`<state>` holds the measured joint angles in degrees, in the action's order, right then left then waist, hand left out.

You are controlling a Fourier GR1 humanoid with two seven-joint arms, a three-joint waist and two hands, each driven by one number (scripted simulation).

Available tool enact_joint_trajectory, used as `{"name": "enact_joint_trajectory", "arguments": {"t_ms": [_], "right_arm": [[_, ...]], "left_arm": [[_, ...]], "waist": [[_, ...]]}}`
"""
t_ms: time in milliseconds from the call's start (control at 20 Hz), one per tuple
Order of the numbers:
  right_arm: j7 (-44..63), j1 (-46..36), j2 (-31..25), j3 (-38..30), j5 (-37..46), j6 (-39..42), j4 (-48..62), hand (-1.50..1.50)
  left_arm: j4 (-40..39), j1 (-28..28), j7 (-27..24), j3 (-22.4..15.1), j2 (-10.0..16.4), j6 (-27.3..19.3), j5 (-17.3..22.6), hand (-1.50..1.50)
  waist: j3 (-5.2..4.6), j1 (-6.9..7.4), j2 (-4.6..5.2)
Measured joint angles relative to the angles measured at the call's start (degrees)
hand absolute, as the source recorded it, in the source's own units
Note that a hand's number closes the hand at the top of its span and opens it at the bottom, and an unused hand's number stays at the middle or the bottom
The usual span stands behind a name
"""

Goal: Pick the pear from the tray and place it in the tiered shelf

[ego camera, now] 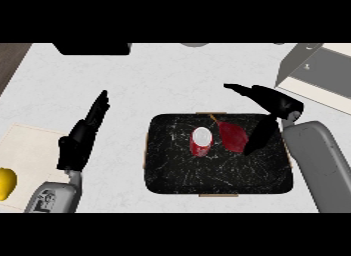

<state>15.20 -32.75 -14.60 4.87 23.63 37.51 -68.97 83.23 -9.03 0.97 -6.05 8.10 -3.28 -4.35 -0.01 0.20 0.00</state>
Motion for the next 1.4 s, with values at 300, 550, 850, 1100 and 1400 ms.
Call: {"name": "enact_joint_trajectory", "arguments": {"t_ms": [300,550,850,1100,1400], "right_arm": [[-1.5,0.2,1.9,0.7,3.8,-1.8,2.1,-1.5],[-3.3,0.6,2.2,0.4,5.7,-2.2,3.6,-1.5],[-6.0,-0.4,4.1,0.4,8.6,-4.1,8.2,-1.5],[-9.7,0.0,4.8,0.9,10.9,-5.8,11.9,-1.5],[-12.3,-0.2,4.8,1.7,13.2,-5.2,13.8,1.5]], "left_arm": [[0.7,0.3,0.4,1.2,-0.2,1.4,-0.5,0.0],[-0.9,-1.4,0.4,1.9,-1.2,1.6,-1.5,0.0],[-1.5,-1.2,0.0,2.2,-2.3,2.0,-2.4,0.0],[-0.7,-1.0,0.3,2.6,-2.5,2.5,-2.8,0.0],[-0.5,-2.0,1.3,3.6,-2.7,3.0,-2.9,0.0]], "waist": [[0.01,0.06,0.02],[0.01,-0.01,0.04],[0.01,0.04,0.05],[0.01,0.07,0.04],[-0.02,0.02,0.0]]}}
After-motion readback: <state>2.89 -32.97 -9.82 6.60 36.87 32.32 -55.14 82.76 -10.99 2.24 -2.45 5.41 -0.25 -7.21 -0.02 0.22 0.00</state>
